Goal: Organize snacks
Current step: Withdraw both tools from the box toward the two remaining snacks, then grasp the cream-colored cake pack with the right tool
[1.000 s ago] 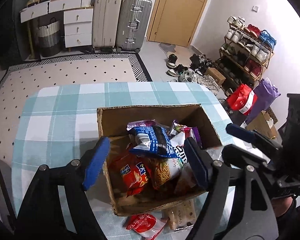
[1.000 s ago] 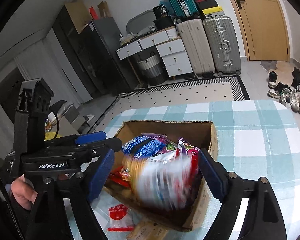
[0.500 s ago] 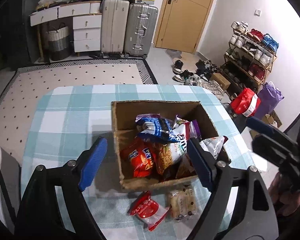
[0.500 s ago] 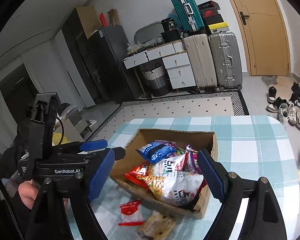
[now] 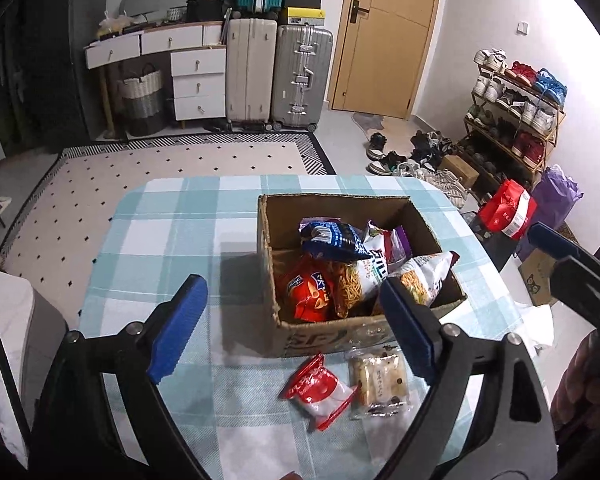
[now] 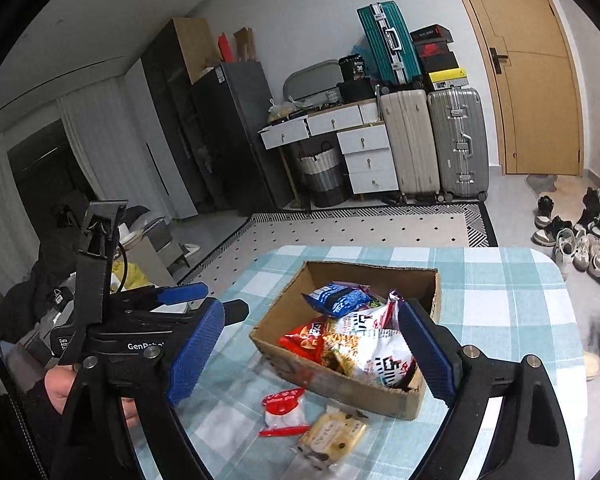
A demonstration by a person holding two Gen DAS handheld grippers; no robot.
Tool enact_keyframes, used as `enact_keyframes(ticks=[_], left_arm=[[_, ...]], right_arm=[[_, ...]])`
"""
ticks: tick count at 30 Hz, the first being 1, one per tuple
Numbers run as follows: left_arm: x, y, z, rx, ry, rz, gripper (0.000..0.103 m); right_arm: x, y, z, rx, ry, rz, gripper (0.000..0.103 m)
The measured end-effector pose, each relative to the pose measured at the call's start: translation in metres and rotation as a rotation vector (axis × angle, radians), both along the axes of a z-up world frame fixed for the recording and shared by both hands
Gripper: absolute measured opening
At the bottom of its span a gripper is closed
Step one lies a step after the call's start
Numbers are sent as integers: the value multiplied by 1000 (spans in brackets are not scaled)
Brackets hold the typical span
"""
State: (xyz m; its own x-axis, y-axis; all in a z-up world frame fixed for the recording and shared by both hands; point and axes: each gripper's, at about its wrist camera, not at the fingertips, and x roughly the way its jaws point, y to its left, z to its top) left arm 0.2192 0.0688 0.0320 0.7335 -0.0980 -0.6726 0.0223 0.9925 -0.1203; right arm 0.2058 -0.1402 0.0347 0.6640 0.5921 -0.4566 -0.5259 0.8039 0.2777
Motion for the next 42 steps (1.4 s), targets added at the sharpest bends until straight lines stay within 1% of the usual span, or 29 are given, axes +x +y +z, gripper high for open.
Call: enact_keyframes(ticks=[3, 5, 7, 10, 15, 19, 28, 30, 35, 42], left_arm=[[-13, 0, 3, 15, -13, 24, 92], [-19, 1, 5, 12, -18, 31, 100], [-30, 1, 5, 23, -35, 43, 101], [-43, -1, 3, 36, -43, 46, 102], [-58, -5, -6, 46, -29, 61, 102], [-69, -8, -15, 39, -30, 80, 102], [-78, -16, -27, 56, -36, 80, 102], [-77, -18, -31, 61, -29, 74, 102], [-74, -19, -46, 40, 1, 65, 102], [-68, -13, -67, 28, 35, 76, 102]], right_arm=[[-9, -2, -1, 24, -4, -18, 93], [-16, -3, -1, 51, -2, -27, 94], [-22, -4, -3, 56, -5, -34, 96], [-31, -3, -8, 44, -10, -36, 96], [-47, -3, -19, 45, -12, -22, 99], [-58, -2, -32, 8, -21, -49, 101], [-63, -7, -69, -9, 54, -79, 101], [-61, -7, -76, -16, 68, -82, 101], [-57, -5, -92, -33, 103, -86, 101], [-48, 1, -115, -69, 149, -89, 101]])
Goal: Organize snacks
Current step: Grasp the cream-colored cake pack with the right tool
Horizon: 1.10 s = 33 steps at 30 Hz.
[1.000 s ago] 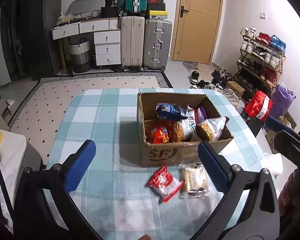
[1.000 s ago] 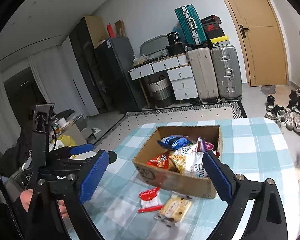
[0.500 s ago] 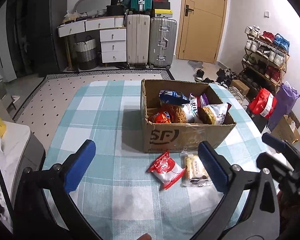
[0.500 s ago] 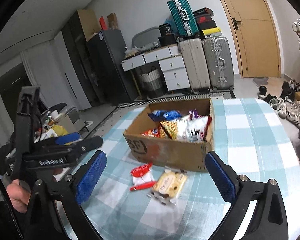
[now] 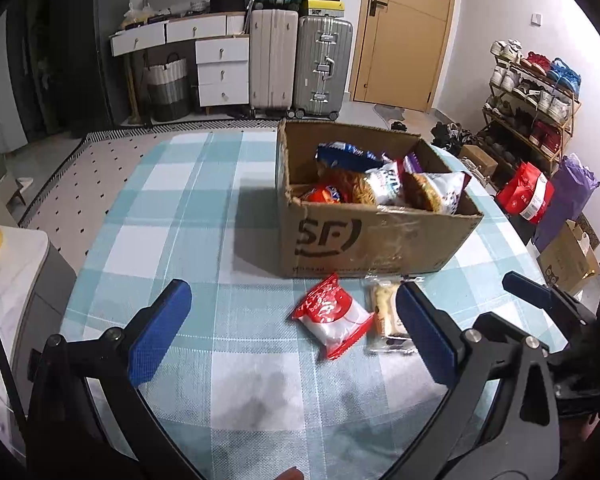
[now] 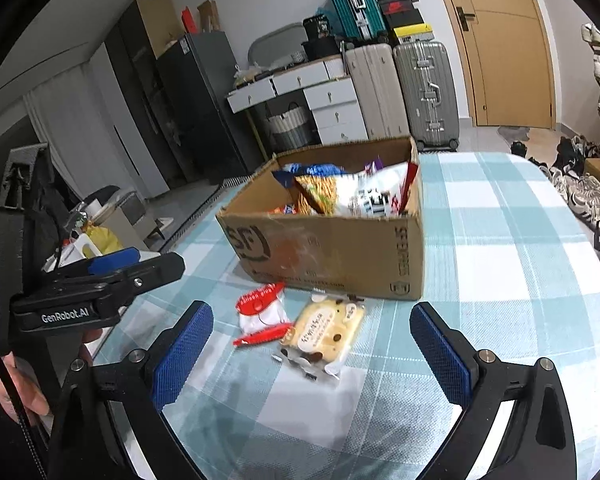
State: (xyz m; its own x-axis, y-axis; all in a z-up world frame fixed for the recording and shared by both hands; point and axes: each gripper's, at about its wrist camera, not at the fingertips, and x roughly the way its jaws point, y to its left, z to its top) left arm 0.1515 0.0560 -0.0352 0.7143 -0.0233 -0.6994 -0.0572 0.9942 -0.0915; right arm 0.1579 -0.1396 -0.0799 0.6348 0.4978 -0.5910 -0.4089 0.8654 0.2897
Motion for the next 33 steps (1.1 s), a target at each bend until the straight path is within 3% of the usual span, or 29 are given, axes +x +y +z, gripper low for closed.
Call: enact_keyframes(ticks=[19, 27, 33], left_arm=[[10, 30, -59, -46, 91, 50, 102], [11, 50, -71, -71, 115, 87, 102], [13, 59, -79, -95, 133, 102, 102]], right_arm=[[39, 36, -54, -137, 98, 6, 101], [51, 56, -70, -250, 104, 19, 100], [57, 72, -79, -317, 123, 44, 78]])
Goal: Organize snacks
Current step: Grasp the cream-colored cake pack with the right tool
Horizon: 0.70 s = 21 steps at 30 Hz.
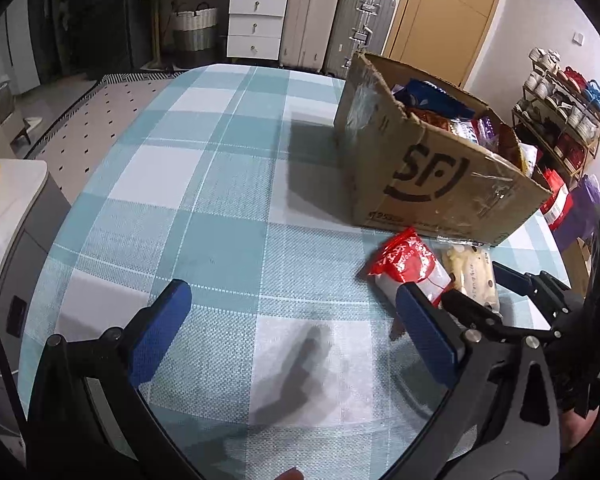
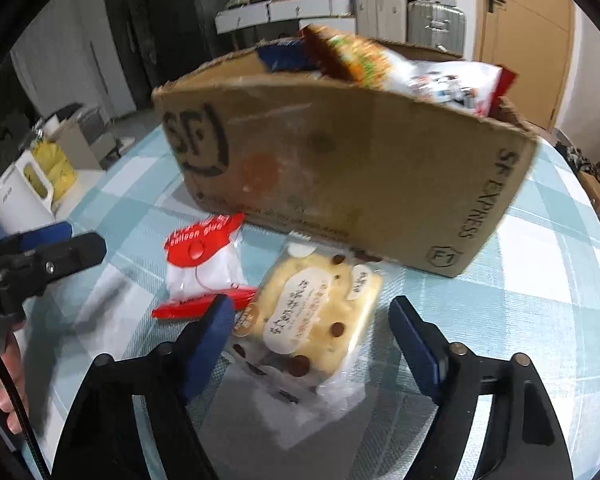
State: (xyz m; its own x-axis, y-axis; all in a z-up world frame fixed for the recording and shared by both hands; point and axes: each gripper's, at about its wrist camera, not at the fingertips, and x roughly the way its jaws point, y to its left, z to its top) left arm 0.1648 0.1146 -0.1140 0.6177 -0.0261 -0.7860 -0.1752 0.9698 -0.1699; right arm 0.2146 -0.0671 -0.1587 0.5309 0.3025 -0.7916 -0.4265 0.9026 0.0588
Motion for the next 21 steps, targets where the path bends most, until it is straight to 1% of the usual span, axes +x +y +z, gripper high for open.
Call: enact_keyframes(ticks=[3, 4, 9, 16, 21], left_arm=[[-1, 2, -2, -8, 7, 3, 102], [-1, 2, -3, -8, 10, 6, 102], [-3, 3, -4, -8, 14, 7, 102], [-2, -3, -8, -7, 28, -7, 102], [2, -11, -8, -10, 36, -31, 102]], right_arm=[[-3, 12, -1, -42, -18, 31, 63], [-4, 14, -2, -55, -21, 40, 63], [-5, 11, 0, -29, -11, 46, 63], [-8, -7, 4, 74, 15, 29, 63], [-15, -24, 10, 118, 17, 6, 63]])
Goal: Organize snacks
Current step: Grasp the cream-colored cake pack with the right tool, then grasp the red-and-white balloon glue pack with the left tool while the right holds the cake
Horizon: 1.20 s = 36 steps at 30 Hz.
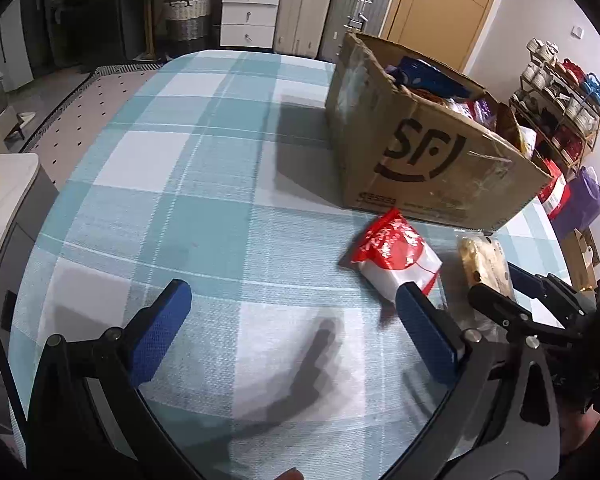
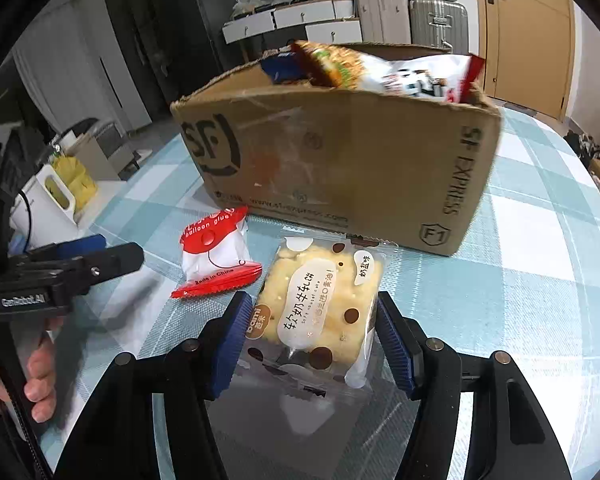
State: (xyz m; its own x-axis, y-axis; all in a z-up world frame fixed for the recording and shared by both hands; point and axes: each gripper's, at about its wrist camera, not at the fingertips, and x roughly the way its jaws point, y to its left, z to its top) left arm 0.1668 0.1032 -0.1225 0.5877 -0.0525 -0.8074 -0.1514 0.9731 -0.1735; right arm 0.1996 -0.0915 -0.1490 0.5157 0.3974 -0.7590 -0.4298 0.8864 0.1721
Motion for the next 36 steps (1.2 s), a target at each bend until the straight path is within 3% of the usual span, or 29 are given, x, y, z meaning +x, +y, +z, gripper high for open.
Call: enact_keyframes(ticks=[16, 32, 36], left_arm=[[29, -44, -15, 3, 68, -98, 102], [66, -80, -27, 103, 99, -154, 102], [70, -85, -28, 130, 103, -162, 102]], right_arm=[[-23, -43, 11, 108, 3, -45, 63], [-31, -72, 8, 141, 11, -96, 63], [-33, -69, 12, 102, -17, -89, 63]])
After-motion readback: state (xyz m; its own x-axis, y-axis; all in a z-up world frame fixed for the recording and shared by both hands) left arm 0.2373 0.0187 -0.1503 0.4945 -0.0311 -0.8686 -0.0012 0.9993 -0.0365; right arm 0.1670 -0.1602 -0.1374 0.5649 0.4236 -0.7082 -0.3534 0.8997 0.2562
